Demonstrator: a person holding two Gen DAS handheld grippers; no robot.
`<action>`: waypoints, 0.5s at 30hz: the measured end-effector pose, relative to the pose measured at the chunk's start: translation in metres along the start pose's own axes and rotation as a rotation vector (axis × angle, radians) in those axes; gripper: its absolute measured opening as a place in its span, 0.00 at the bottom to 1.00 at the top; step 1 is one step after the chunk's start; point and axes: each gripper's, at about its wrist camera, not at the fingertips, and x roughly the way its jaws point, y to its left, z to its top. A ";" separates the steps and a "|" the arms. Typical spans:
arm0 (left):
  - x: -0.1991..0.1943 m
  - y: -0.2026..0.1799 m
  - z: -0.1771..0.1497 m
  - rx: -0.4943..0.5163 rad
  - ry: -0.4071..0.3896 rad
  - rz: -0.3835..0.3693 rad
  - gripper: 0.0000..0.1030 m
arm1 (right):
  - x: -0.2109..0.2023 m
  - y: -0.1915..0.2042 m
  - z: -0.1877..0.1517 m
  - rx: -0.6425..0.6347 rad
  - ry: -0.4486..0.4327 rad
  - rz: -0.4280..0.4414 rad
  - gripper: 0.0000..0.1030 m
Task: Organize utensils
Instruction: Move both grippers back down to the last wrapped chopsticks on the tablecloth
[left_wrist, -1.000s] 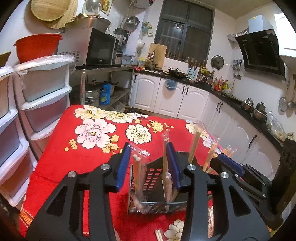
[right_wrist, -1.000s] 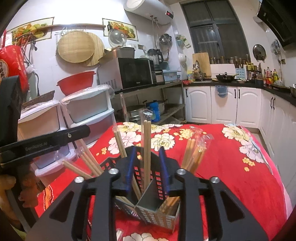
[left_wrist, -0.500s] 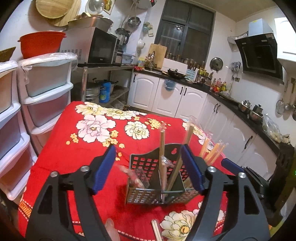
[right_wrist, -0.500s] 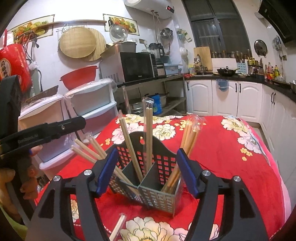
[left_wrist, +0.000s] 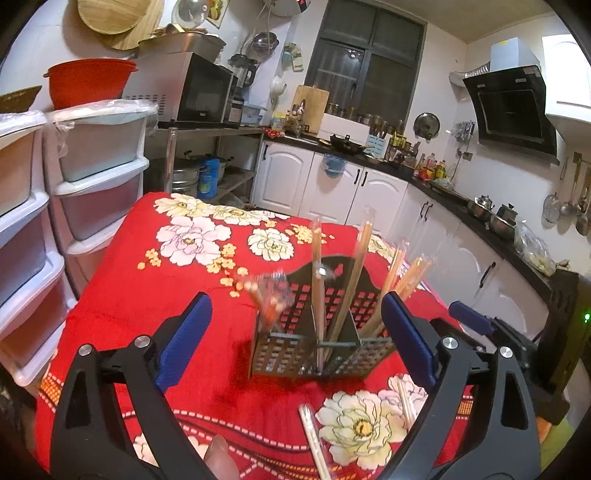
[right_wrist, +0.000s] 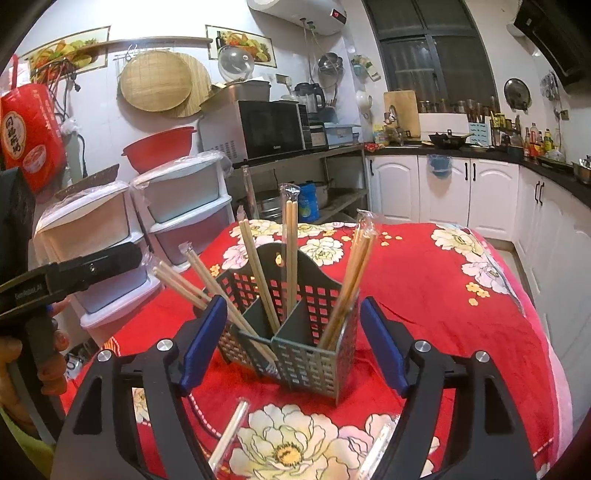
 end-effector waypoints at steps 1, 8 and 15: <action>-0.001 0.000 -0.002 -0.001 0.002 0.001 0.82 | -0.003 0.001 -0.002 -0.010 0.002 -0.003 0.71; -0.006 0.003 -0.024 -0.005 0.035 -0.001 0.82 | -0.014 0.003 -0.015 -0.034 0.035 -0.003 0.72; -0.003 0.003 -0.048 0.016 0.084 0.016 0.82 | -0.019 0.002 -0.031 -0.041 0.072 -0.005 0.72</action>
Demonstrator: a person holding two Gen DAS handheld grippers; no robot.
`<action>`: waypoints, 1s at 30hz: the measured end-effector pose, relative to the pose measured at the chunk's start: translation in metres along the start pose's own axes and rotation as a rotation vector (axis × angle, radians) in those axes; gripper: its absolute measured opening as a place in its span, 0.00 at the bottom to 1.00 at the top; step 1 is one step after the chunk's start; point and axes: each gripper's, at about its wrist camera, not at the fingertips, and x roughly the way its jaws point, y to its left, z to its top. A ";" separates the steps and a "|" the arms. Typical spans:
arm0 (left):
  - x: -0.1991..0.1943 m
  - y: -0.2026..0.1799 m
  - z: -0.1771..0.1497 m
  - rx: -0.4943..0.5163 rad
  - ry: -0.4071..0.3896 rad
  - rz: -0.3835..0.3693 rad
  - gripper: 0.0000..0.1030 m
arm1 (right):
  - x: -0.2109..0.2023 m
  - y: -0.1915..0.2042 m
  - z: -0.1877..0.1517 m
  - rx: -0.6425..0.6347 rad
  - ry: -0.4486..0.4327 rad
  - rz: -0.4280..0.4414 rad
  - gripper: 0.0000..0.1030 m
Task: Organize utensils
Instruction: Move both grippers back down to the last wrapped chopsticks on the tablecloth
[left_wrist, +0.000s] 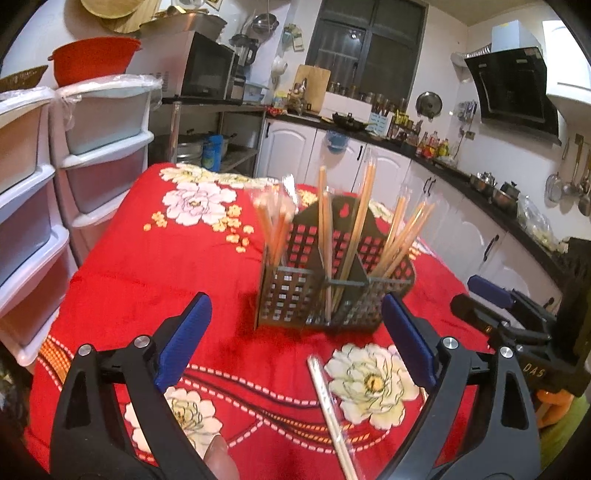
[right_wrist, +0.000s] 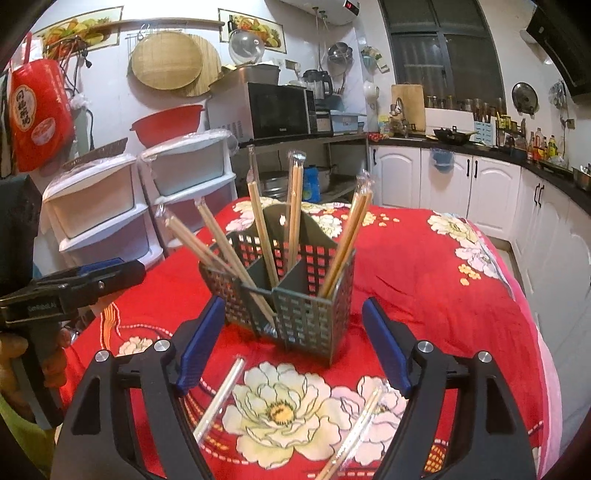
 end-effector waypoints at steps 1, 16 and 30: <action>0.001 0.000 -0.002 0.000 0.006 0.002 0.82 | 0.000 -0.001 -0.002 0.000 0.005 -0.002 0.72; 0.026 -0.010 -0.031 0.022 0.087 0.011 0.82 | 0.010 -0.022 -0.031 0.034 0.110 -0.042 0.72; 0.068 -0.023 -0.060 0.026 0.222 -0.046 0.82 | 0.038 -0.041 -0.055 0.057 0.261 -0.045 0.72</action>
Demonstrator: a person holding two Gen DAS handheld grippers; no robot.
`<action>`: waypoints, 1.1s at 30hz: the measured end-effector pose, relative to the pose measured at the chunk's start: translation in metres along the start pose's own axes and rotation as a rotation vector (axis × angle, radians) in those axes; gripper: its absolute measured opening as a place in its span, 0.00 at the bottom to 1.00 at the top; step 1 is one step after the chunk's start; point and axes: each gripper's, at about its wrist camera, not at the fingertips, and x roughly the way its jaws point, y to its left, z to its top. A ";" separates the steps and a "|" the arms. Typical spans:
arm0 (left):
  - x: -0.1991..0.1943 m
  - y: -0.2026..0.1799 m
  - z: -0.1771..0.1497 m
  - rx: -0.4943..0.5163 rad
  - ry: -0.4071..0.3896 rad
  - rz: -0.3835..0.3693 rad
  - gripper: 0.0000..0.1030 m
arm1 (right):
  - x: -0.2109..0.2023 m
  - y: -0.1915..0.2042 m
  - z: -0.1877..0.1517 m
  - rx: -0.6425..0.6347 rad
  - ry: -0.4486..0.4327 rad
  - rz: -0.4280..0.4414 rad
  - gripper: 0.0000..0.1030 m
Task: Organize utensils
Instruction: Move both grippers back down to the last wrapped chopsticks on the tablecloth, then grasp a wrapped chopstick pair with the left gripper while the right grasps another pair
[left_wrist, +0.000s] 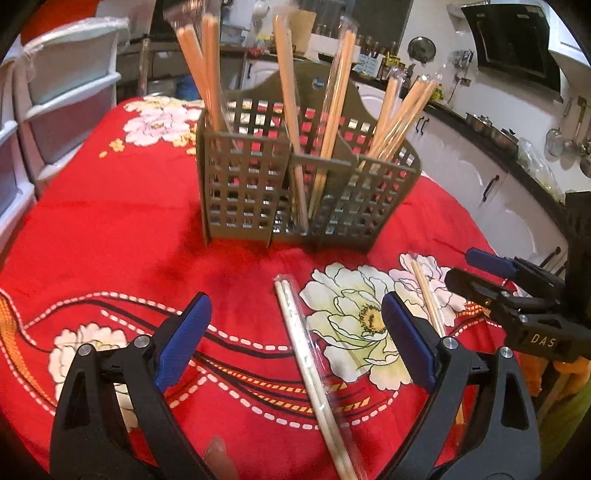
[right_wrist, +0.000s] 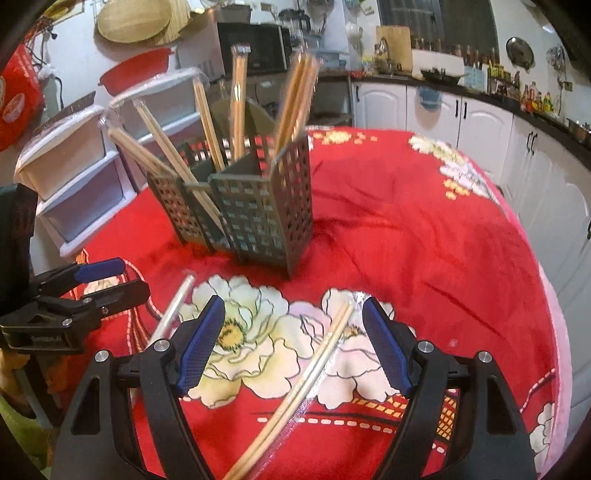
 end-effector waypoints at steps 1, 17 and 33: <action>0.002 0.000 -0.001 -0.004 0.007 -0.002 0.82 | 0.003 -0.002 -0.001 0.004 0.016 0.000 0.72; 0.050 0.008 0.001 -0.063 0.164 -0.056 0.47 | 0.075 -0.032 0.009 0.110 0.208 -0.017 0.55; 0.069 0.007 0.015 -0.049 0.156 0.034 0.11 | 0.077 -0.029 0.022 0.088 0.166 -0.032 0.08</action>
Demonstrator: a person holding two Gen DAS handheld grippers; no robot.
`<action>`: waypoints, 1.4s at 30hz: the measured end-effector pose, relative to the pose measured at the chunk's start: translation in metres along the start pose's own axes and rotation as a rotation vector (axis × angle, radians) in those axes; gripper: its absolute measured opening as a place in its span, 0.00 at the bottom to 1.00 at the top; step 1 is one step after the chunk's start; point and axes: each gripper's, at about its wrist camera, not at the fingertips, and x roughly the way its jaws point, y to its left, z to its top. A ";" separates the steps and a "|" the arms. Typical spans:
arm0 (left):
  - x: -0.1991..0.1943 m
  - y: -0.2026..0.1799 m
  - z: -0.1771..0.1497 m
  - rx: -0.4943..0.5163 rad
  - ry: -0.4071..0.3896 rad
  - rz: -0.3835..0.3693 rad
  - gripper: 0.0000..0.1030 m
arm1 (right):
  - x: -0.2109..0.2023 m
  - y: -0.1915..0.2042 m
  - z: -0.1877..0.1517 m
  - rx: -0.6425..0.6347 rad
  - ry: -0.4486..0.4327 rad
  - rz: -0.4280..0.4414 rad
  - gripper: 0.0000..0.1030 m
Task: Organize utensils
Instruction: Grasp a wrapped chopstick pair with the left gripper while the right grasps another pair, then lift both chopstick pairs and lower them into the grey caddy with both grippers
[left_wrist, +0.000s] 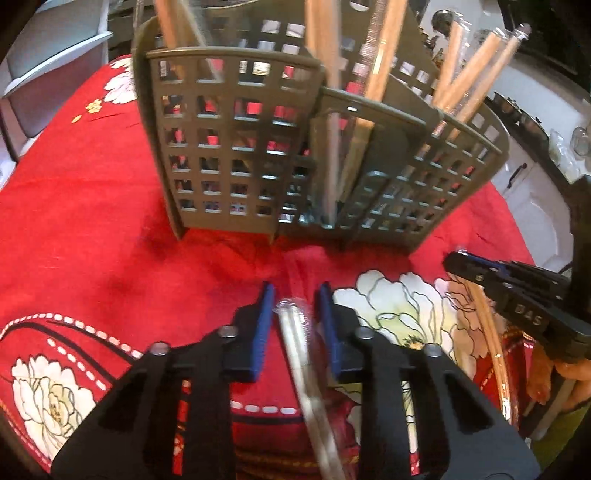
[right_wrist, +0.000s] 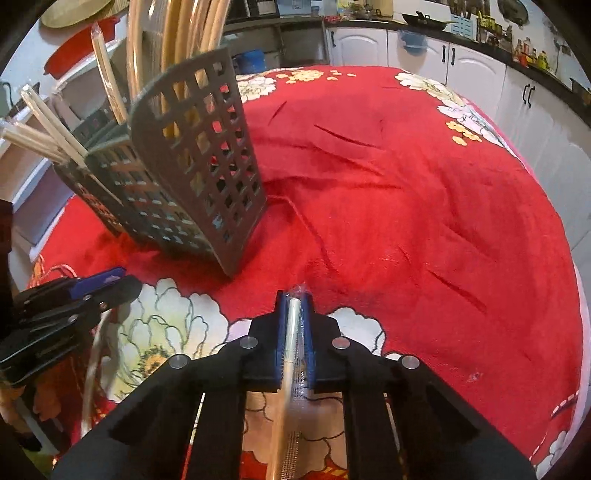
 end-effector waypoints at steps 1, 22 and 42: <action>-0.001 0.001 0.000 -0.004 0.001 -0.005 0.10 | -0.002 0.001 0.000 -0.001 -0.005 0.006 0.07; -0.100 -0.004 0.019 0.036 -0.207 -0.097 0.02 | -0.096 0.061 0.004 -0.107 -0.209 0.156 0.06; -0.231 -0.044 0.100 0.127 -0.579 -0.099 0.02 | -0.203 0.085 0.065 -0.154 -0.589 0.188 0.06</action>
